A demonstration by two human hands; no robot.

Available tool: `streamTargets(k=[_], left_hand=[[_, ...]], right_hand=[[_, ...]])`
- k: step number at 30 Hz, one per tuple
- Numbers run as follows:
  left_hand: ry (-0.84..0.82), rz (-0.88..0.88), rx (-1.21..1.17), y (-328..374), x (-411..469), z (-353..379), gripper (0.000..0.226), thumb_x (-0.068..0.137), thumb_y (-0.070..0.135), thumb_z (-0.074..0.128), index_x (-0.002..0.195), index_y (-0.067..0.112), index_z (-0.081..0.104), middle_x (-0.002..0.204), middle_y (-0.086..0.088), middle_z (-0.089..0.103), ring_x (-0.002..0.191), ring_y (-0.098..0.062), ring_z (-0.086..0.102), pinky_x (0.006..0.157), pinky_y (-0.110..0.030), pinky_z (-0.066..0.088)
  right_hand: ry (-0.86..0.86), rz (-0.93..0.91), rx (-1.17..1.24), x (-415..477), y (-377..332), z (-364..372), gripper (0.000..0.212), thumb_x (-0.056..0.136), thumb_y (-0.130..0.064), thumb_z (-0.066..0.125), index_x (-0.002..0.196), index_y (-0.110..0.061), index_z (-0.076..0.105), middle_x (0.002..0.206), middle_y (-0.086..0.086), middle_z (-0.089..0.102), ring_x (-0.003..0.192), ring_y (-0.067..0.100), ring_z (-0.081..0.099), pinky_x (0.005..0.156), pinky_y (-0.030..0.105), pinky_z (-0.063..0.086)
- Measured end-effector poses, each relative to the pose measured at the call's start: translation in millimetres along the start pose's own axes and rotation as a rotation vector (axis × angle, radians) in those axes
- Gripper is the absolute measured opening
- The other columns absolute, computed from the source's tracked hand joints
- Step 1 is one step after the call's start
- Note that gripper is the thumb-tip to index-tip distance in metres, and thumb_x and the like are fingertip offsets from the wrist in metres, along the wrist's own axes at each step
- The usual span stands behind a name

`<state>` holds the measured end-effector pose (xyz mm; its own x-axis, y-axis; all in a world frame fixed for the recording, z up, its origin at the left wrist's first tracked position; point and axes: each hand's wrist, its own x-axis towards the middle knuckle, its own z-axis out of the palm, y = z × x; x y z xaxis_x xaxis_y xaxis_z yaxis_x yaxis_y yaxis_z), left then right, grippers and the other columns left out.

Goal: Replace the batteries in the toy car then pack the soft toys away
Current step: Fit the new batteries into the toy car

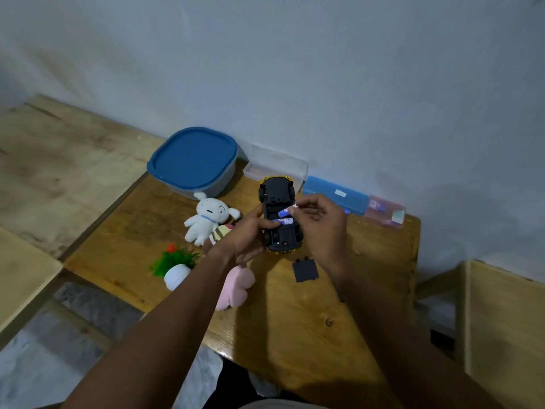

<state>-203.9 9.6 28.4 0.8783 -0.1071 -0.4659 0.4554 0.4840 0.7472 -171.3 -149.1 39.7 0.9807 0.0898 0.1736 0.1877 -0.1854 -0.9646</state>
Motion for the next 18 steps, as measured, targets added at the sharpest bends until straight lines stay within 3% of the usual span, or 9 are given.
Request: streamTargets(k=[3,5,8,18], left_hand=[[-0.011,0.008,0.023,4.3,-0.5,3.0,0.056,0.093,-0.008,0.052,0.143,0.017,0.048,0.136,-0.023,0.059,0.115,-0.038,0.065,0.083,-0.048,0.059],[-0.024,0.015,0.045,6.4,-0.8,3.6,0.054,0.094,-0.006,0.052,0.143,0.018,0.048,0.136,-0.022,0.059,0.113,-0.036,0.066,0.08,-0.045,0.059],[-0.057,0.023,0.076,8.6,-0.8,2.5,0.055,0.096,-0.002,0.051,0.145,0.023,0.047,0.136,-0.022,0.059,0.115,-0.038,0.065,0.086,-0.051,0.057],[-0.156,0.028,0.014,8.6,-3.2,-10.2,0.063,0.093,-0.006,0.052,0.148,0.022,0.044,0.137,-0.025,0.058,0.123,-0.039,0.061,0.092,-0.054,0.055]], right_hand=[[-0.028,-0.076,-0.066,-1.1,-3.6,-3.0,0.014,0.08,-0.011,0.079,0.091,-0.018,0.074,0.085,-0.01,0.072,0.079,0.001,0.068,0.073,0.015,0.054],[-0.06,-0.181,-0.132,0.8,-6.6,-4.1,0.014,0.081,-0.01,0.078,0.094,-0.015,0.076,0.089,-0.007,0.073,0.083,0.002,0.068,0.076,0.019,0.055],[-0.133,-0.284,-0.209,5.3,-10.4,-5.0,0.018,0.083,-0.01,0.076,0.1,-0.014,0.077,0.098,-0.005,0.075,0.093,0.002,0.067,0.085,0.022,0.055],[-0.249,0.096,0.11,12.1,-19.2,-6.0,0.015,0.084,-0.008,0.076,0.096,-0.016,0.078,0.092,-0.004,0.077,0.089,0.006,0.072,0.08,0.021,0.057]])
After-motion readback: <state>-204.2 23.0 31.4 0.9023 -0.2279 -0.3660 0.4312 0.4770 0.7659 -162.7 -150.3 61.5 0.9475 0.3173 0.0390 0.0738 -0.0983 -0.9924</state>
